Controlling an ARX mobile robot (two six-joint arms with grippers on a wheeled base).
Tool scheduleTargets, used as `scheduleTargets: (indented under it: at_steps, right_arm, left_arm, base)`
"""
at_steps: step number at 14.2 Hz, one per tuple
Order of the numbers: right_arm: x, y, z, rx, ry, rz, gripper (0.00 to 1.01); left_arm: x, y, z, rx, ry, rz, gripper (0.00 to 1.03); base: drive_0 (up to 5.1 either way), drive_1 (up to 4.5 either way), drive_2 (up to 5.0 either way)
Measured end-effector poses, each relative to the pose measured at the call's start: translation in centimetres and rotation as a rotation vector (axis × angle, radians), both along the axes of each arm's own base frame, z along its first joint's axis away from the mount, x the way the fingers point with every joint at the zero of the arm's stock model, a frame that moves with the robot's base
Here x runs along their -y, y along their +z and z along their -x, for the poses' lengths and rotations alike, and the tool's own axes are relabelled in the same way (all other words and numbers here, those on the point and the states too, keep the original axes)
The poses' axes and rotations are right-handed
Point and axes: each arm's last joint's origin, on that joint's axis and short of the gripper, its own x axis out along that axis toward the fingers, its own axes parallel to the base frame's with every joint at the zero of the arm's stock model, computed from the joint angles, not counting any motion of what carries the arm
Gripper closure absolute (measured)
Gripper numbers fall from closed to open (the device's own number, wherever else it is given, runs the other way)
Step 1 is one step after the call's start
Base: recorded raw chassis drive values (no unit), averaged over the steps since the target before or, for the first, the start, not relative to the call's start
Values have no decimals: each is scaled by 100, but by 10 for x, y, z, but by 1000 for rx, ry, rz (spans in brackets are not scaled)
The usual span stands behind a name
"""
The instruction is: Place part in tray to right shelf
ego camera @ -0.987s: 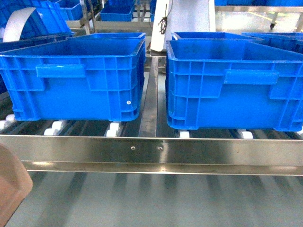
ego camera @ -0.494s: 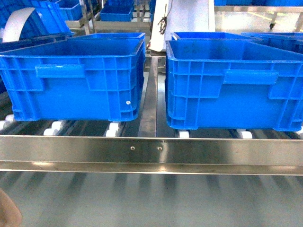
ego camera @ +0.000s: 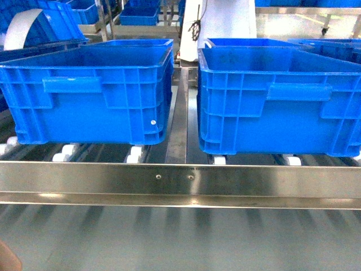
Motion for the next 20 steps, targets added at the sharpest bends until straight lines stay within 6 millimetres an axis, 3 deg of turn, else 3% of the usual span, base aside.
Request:
scheduleTargets:
  at_steps: [5,11,13,20]
  right_arm:
    - [0,0,13,22,0,0,99]
    - [0,-3,13,-1,0,0,99]
    - [0,-3,13,-1,0,0,99]
    - [0,-3,13,-1,0,0,99]
  left_arm:
    - [0,1,10,2,0,0,91]
    - [0,0,18,2,0,0,91]
    - [0,-4,29,-21,1,0,91]
    - [0,-3,29,-9,0,-3,91]
  base:
    - [0,0,0]
    - [0,0,0]
    - [0,0,0]
    - [0,0,0]
